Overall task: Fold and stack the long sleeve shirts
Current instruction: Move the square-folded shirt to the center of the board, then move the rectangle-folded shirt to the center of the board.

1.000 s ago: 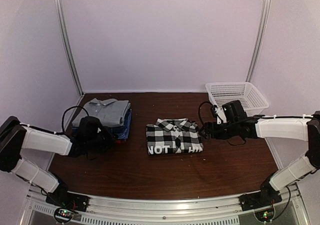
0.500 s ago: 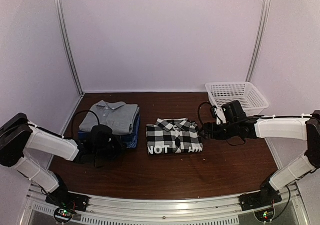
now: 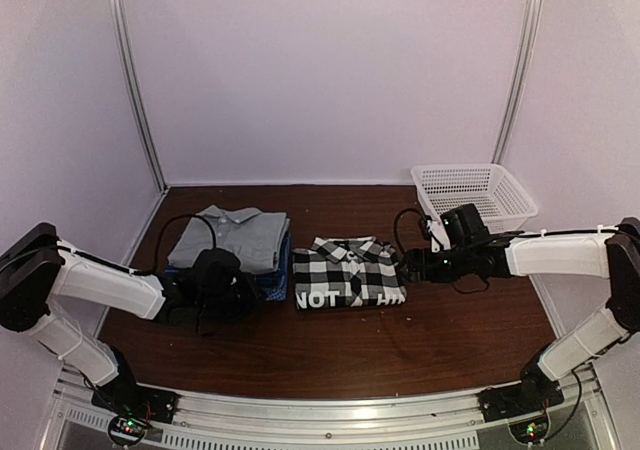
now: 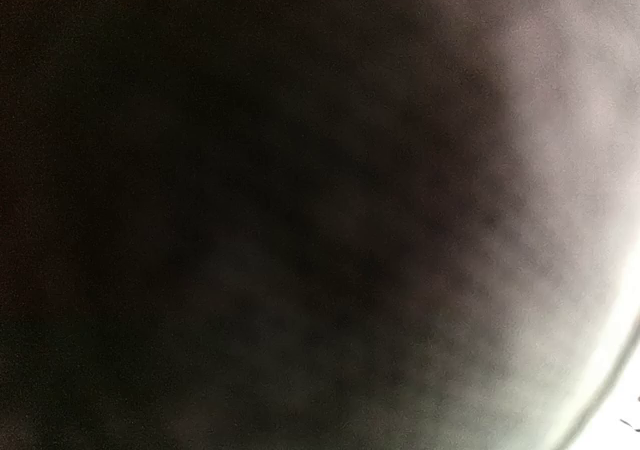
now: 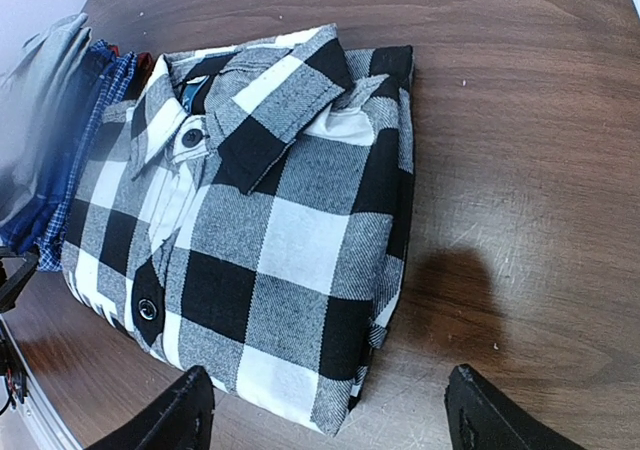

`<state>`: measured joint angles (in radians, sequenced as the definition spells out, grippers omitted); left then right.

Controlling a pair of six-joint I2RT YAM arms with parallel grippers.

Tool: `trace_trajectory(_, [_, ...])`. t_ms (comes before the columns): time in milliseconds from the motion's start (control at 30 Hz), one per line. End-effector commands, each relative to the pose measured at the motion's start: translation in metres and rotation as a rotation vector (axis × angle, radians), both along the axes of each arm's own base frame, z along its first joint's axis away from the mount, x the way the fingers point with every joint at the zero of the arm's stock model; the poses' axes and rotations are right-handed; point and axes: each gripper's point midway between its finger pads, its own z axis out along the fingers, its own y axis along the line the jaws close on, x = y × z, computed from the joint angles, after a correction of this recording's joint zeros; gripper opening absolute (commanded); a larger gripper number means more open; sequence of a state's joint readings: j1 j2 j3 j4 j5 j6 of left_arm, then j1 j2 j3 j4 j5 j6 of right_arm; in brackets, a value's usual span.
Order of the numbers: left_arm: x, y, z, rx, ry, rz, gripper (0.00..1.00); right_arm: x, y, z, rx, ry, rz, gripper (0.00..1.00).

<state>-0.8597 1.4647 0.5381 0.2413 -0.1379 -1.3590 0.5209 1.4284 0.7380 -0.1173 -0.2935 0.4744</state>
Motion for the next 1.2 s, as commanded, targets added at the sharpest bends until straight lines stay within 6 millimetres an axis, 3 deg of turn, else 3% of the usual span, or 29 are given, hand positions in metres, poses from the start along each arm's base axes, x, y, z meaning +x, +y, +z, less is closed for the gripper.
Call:
trace_trajectory(0, [-0.016, -0.011, 0.002, 0.004, 0.014, -0.087, 0.02, 0.007, 0.003, 0.006, 0.004, -0.016, 0.010, 0.81])
trace_trajectory(133, [-0.025, -0.012, -0.002, 0.011, 0.028, -0.125, 0.15, 0.008, 0.005, 0.005, 0.004, -0.011, 0.014, 0.81])
trace_trajectory(267, [-0.032, -0.022, 0.008, 0.029, 0.000, -0.175, 0.25, 0.012, 0.009, 0.006, 0.016, -0.010, 0.019, 0.82])
trace_trajectory(467, [-0.034, -0.044, 0.045, 0.068, -0.103, -0.248, 0.26, 0.018, 0.011, 0.000, 0.004, 0.001, 0.014, 0.81])
trace_trajectory(667, [-0.021, -0.069, 0.080, 0.097, -0.197, -0.308, 0.26, 0.030, 0.012, -0.015, -0.026, 0.024, -0.007, 0.79])
trace_trajectory(800, [-0.015, -0.084, 0.084, 0.110, -0.212, -0.341, 0.26, 0.034, 0.012, -0.027, -0.032, 0.048, -0.018, 0.69])
trace_trajectory(1000, [-0.011, -0.097, 0.080, 0.121, -0.211, -0.367, 0.26, 0.025, 0.014, -0.039, -0.018, 0.092, -0.007, 0.43])
trace_trajectory(1167, [-0.009, -0.102, 0.075, 0.126, -0.198, -0.378, 0.25, 0.007, 0.014, -0.038, 0.004, 0.107, 0.012, 0.42])
